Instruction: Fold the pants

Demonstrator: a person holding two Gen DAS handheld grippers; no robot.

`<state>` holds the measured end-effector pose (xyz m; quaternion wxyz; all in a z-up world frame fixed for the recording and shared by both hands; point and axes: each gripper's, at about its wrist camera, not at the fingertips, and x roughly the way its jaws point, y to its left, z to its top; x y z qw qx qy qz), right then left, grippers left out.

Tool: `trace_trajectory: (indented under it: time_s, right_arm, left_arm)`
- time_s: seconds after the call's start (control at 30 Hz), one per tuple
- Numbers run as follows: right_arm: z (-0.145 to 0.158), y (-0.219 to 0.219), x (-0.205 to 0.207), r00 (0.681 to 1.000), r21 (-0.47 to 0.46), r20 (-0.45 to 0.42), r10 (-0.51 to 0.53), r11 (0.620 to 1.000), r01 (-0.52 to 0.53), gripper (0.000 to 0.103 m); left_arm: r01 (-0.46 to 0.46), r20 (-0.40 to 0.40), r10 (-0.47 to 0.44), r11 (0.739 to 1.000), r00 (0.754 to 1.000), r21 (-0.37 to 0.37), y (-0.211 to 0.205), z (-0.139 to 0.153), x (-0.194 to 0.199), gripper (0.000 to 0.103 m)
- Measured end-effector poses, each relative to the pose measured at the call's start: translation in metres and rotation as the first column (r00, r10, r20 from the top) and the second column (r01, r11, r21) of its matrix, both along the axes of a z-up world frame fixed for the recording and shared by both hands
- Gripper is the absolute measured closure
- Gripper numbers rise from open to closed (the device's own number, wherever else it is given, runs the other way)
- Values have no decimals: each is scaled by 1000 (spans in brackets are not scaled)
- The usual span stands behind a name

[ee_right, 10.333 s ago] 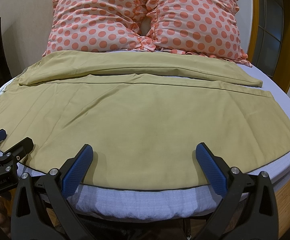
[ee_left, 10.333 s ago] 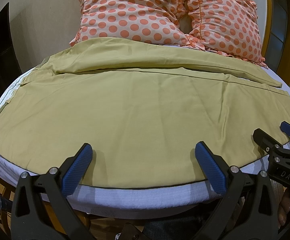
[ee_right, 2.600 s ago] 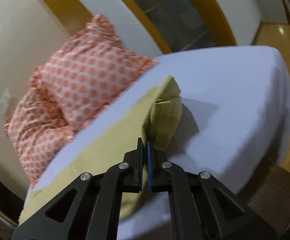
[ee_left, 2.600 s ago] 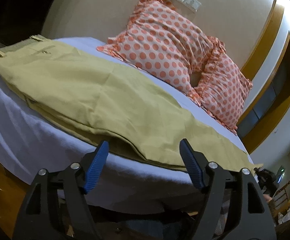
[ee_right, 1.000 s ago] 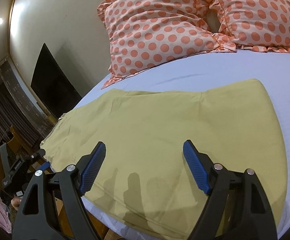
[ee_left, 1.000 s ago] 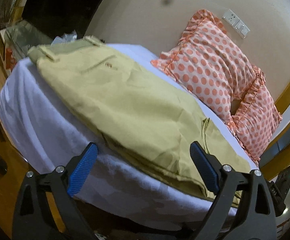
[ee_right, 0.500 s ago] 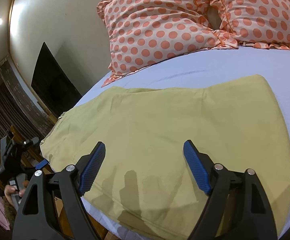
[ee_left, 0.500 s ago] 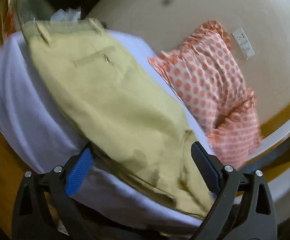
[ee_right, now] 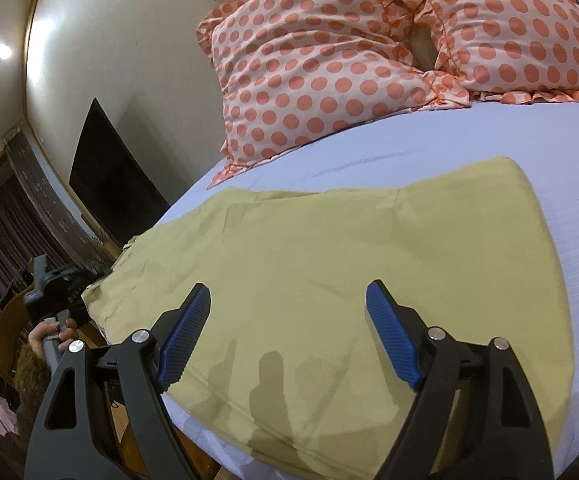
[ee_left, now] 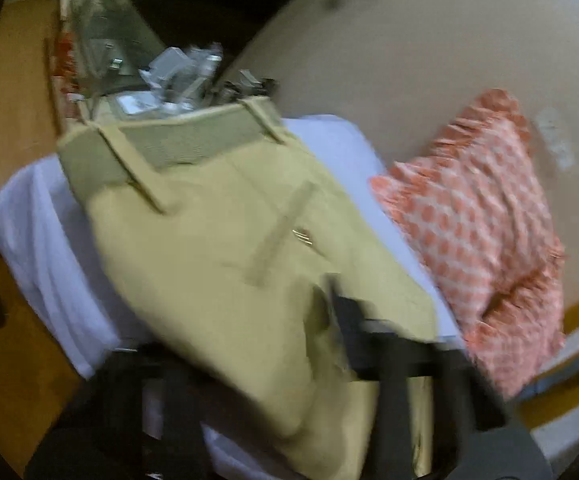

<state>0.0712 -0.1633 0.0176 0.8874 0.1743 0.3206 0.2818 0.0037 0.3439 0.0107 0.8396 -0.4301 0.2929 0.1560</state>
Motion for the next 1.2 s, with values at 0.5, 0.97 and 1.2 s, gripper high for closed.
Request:
trace_trajectory:
  time_s: [0.5, 0.97, 1.2]
  right_arm:
    - [18, -136, -12, 937, 62, 27, -349, 936, 347, 21]
    - [-6, -146, 32, 953, 54, -178, -245, 965, 258, 34]
    - [-12, -117, 53, 968, 21, -222, -116, 992, 123, 56]
  left_arm:
    - [528, -188, -697, 312, 692, 790, -354, 103, 39, 84]
    - [673, -378, -841, -23, 387, 739, -407, 34, -25, 49]
    - [679, -165, -732, 489, 660, 548, -275, 71, 47, 22]
